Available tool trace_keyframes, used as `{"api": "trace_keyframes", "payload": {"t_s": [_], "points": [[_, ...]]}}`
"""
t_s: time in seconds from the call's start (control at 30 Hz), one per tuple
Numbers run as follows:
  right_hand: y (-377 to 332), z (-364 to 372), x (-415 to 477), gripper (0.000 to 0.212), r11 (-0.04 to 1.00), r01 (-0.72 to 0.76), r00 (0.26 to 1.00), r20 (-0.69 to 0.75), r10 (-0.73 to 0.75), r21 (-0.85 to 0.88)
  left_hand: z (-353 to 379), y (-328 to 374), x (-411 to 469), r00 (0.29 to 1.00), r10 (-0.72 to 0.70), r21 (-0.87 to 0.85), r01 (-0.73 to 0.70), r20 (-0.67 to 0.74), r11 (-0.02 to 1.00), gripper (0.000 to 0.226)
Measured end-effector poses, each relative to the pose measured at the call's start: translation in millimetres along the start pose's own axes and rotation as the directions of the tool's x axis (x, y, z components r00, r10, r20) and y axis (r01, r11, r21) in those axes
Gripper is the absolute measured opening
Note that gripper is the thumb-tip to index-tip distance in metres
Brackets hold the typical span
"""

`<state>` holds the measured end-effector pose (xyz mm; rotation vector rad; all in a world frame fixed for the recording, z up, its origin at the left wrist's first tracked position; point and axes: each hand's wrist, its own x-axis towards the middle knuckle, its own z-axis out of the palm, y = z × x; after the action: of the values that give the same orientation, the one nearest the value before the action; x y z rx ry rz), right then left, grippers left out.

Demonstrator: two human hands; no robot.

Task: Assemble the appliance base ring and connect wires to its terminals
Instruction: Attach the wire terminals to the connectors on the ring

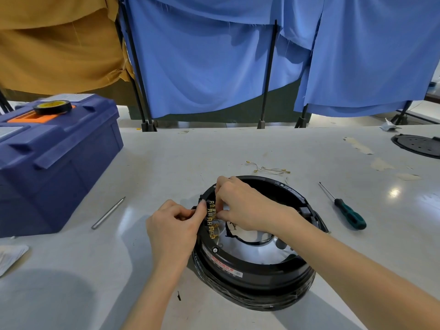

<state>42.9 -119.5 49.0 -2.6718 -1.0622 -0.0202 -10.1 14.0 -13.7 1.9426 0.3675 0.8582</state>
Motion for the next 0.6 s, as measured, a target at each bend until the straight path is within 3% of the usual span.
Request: {"api": "trace_keyframes", "payload": {"t_s": [0.17,0.6], "points": [[2.8,-1.1,2.1,0.007,0.994,-0.039,0.999,0.03,0.036,0.107,-0.8,0.4,-0.4,1.0,0.003,-0.008,-0.003,-0.004,1.0,0.036],[-4.5,-11.3,4.1,0.009,0.978,-0.108,0.988,0.128,0.086,0.176,0.0,0.8,-0.8,1.0,-0.001,-0.025,0.001,-0.004,1.0,0.032]]}}
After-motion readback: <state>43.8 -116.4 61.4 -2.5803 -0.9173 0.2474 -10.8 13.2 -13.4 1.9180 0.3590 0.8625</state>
